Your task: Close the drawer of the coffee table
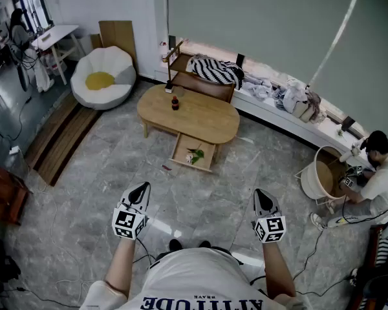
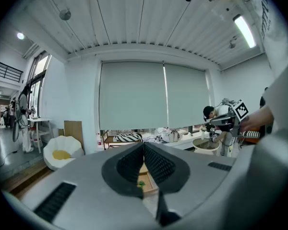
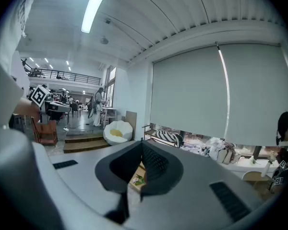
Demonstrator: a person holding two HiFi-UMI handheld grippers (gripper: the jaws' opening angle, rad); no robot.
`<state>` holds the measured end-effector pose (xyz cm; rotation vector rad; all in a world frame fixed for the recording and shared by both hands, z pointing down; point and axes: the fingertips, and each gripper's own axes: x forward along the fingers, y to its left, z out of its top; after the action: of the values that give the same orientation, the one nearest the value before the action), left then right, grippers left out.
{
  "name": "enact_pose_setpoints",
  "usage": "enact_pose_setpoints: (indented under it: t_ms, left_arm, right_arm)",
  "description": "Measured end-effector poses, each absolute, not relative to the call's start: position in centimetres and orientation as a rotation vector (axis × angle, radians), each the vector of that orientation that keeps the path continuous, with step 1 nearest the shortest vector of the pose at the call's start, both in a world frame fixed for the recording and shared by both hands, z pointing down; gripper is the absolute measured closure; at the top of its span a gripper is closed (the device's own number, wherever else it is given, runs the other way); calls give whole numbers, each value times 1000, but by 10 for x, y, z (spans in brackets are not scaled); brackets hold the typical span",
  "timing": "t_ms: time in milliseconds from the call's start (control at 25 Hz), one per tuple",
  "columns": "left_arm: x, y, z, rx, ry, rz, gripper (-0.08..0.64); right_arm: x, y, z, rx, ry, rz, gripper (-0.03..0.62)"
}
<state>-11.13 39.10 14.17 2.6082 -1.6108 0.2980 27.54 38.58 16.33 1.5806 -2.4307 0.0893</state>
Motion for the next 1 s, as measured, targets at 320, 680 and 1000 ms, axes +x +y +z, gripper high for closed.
enact_pose_setpoints:
  t_ms: [320,680,1000]
  left_arm:
    - [-113,399,143,2614,-1608,306,540]
    - [-115,404,144,2622,-1604,308,540]
    - [-121,409,144,2636,-1594,299,540]
  right_arm:
    - [273,394,162,1580,-2433,84,572]
    - [270,399,159,1599,-2444,93,574]
    - [262,406,156,1609,-2448,78,572]
